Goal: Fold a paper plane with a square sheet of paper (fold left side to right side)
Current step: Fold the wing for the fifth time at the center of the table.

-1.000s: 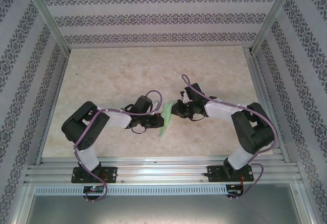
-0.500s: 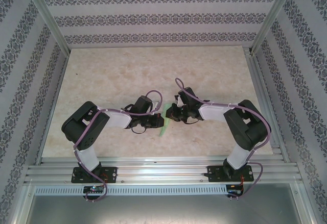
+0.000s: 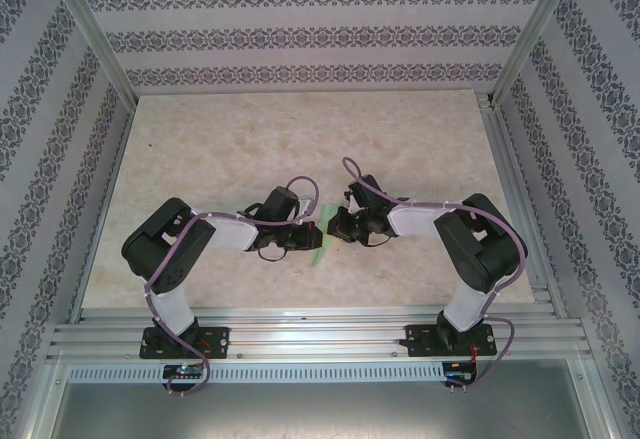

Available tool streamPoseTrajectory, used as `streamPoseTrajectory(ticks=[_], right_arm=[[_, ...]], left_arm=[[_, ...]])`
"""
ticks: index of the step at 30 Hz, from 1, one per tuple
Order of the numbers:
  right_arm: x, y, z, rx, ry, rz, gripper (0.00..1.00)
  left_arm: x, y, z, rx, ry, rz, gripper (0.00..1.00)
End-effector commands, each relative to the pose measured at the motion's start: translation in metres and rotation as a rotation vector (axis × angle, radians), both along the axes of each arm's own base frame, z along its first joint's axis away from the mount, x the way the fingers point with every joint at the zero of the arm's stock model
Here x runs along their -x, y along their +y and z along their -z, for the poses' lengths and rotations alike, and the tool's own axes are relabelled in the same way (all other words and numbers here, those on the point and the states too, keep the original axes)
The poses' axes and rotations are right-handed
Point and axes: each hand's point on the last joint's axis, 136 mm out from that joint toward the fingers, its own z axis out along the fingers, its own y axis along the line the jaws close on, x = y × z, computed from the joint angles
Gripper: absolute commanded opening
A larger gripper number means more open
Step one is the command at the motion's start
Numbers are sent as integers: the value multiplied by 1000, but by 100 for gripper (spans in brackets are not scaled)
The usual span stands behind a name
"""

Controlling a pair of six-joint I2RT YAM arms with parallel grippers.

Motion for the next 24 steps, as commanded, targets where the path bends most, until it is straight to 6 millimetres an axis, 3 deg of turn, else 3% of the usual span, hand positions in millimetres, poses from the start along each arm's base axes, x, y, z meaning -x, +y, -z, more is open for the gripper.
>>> streamPoseTrajectory(ticks=[1,14,20,24], right_arm=[[5,-7,14,63,18,-9,11],[7,-11,21,81,29,-11,11],[6,-11,22,75,26,-8,12],[6,-9,22,70,30,-15,12]], left_arm=[[-5,9,8,-41,0,-16,14],[13,27,-51,-11,-77,-22,37],[38,21,-48,30,-49,8,42],[41,11,-38,16,-34,22,45]])
